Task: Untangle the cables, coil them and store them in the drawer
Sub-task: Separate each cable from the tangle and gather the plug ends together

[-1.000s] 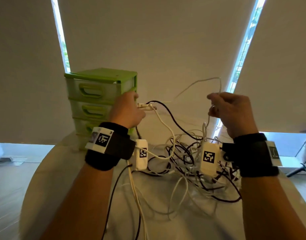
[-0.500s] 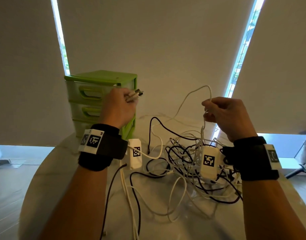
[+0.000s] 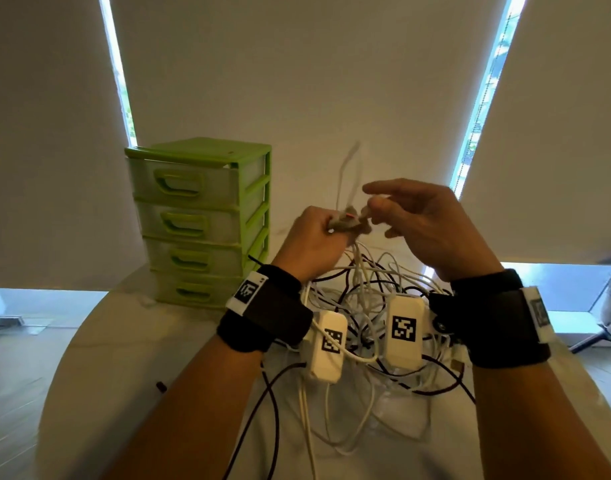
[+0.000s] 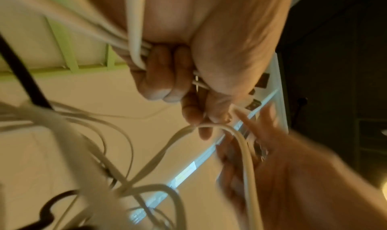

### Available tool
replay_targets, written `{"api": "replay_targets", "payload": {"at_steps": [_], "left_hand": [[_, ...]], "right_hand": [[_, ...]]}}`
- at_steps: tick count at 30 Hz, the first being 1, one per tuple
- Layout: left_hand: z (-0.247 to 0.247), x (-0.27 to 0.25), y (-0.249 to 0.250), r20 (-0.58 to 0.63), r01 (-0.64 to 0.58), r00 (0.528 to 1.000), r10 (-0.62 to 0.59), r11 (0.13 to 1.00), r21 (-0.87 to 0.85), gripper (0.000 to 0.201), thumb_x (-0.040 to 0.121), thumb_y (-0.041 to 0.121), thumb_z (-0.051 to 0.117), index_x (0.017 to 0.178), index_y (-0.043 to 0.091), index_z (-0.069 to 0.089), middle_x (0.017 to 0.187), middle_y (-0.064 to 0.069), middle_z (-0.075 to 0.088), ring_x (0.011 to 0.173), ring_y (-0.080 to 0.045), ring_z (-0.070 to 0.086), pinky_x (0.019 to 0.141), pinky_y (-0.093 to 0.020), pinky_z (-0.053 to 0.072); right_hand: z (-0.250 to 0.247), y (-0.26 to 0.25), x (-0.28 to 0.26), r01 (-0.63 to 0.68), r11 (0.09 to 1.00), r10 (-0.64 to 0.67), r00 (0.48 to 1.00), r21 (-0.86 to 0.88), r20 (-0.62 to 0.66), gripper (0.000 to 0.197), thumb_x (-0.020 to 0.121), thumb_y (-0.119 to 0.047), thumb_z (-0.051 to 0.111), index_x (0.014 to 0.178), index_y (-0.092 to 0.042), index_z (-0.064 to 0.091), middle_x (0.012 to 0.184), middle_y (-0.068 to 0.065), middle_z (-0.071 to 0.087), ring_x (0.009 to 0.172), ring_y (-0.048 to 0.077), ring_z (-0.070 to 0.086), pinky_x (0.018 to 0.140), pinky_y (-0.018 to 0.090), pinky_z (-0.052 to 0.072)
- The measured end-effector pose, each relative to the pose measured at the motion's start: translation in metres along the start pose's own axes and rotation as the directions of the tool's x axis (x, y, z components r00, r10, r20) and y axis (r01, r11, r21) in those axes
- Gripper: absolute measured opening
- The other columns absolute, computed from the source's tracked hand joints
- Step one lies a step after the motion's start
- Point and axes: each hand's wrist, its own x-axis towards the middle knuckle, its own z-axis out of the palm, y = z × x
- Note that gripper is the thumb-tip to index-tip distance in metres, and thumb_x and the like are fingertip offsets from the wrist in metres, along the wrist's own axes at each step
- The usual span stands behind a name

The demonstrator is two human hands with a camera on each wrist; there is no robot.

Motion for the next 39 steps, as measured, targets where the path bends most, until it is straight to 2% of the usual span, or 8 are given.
{"api": "replay_targets", "payload": {"at_steps": [3,6,13,17,19,26,31,39], "left_hand": [[-0.013,0.004,0.0,-0.102,0.01,0.995,-0.022,0.994,-0.111,0.022,0.096,0.028,0.055,0.086,0.021,0.073,0.068,0.003,0.06,0.058,0.005,0.058,0.061,-0.011,0.043],[-0.022,0.008,0.004,-0.216,-0.03,0.976,-0.021,0.973,-0.23,0.026,0.099,0.023,0.05,0.091,0.011,0.072,0.063,0.002,0.053,0.037,0.005,0.045,0.043,-0.004,0.03],[-0.051,0.02,-0.006,-0.482,-0.062,0.865,-0.139,0.924,-0.378,0.028,0.099,0.027,0.051,0.08,0.021,0.07,0.058,0.012,0.056,0.041,0.004,0.042,0.056,-0.023,0.025],[-0.071,0.024,-0.004,-0.599,-0.103,0.754,-0.27,0.852,-0.513,0.029,0.098,0.033,0.051,0.077,0.022,0.067,0.062,0.011,0.056,0.038,0.0,0.03,0.041,-0.019,0.023],[-0.086,0.025,-0.006,-0.536,-0.111,0.797,-0.279,0.804,-0.584,0.028,0.098,0.035,0.05,0.08,0.021,0.067,0.061,0.01,0.055,0.036,-0.002,0.025,0.034,-0.017,0.019],[-0.036,0.015,0.012,-0.31,-0.058,0.943,-0.124,0.853,-0.518,0.028,0.1,0.025,0.048,0.085,0.014,0.068,0.068,0.003,0.058,0.035,-0.001,0.022,0.035,-0.016,0.018],[-0.04,0.008,0.016,-0.24,-0.074,0.969,-0.058,0.86,-0.505,0.03,0.101,0.026,0.046,0.086,0.015,0.069,0.07,0.002,0.059,0.039,-0.004,0.023,0.039,-0.019,0.016],[-0.065,0.011,0.01,-0.302,-0.091,0.945,-0.128,0.783,-0.616,0.031,0.101,0.028,0.046,0.08,0.013,0.065,0.066,0.003,0.057,0.037,-0.001,0.024,0.036,-0.015,0.019]], "right_hand": [[0.004,0.024,0.002,-0.178,0.942,0.241,0.948,-0.283,0.206,0.033,0.088,-0.032,0.066,0.12,-0.025,0.063,0.091,-0.01,0.07,0.086,0.003,0.066,0.077,0.023,0.049],[0.011,0.057,0.002,-0.247,0.834,0.435,0.844,-0.493,0.313,0.017,0.085,-0.042,0.068,0.094,-0.029,0.071,0.085,-0.004,0.068,0.08,0.011,0.061,0.074,0.027,0.046],[-0.026,0.069,0.004,-0.343,0.9,0.302,0.936,-0.268,-0.182,0.014,0.088,-0.027,0.067,0.09,-0.015,0.075,0.072,-0.001,0.065,0.07,0.009,0.057,0.061,0.017,0.038],[-0.048,0.081,-0.003,-0.491,0.843,0.316,0.782,-0.219,-0.537,0.022,0.087,-0.026,0.068,0.1,-0.009,0.075,0.089,0.01,0.07,0.084,0.022,0.06,0.073,0.022,0.035],[-0.06,0.088,-0.011,-0.595,0.767,0.398,0.735,-0.241,-0.549,0.024,0.088,-0.026,0.067,0.103,-0.008,0.074,0.098,0.011,0.071,0.086,0.023,0.06,0.076,0.025,0.035],[-0.009,0.046,0.004,-0.406,0.805,0.362,0.914,-0.433,-0.183,0.038,0.088,-0.036,0.066,0.122,-0.019,0.063,0.122,0.006,0.062,0.1,0.018,0.057,0.091,0.027,0.041],[0.035,0.017,0.001,-0.157,0.781,0.247,0.967,-0.604,0.069,0.031,0.092,-0.054,0.05,0.119,-0.043,0.058,0.123,-0.006,0.052,0.118,0.021,0.043,0.098,0.04,0.032],[0.017,0.034,0.006,-0.203,0.666,0.31,0.951,-0.718,0.019,0.015,0.096,-0.034,0.049,0.104,-0.035,0.062,0.14,-0.005,0.039,0.14,0.03,0.018,0.113,0.061,0.005]]}}
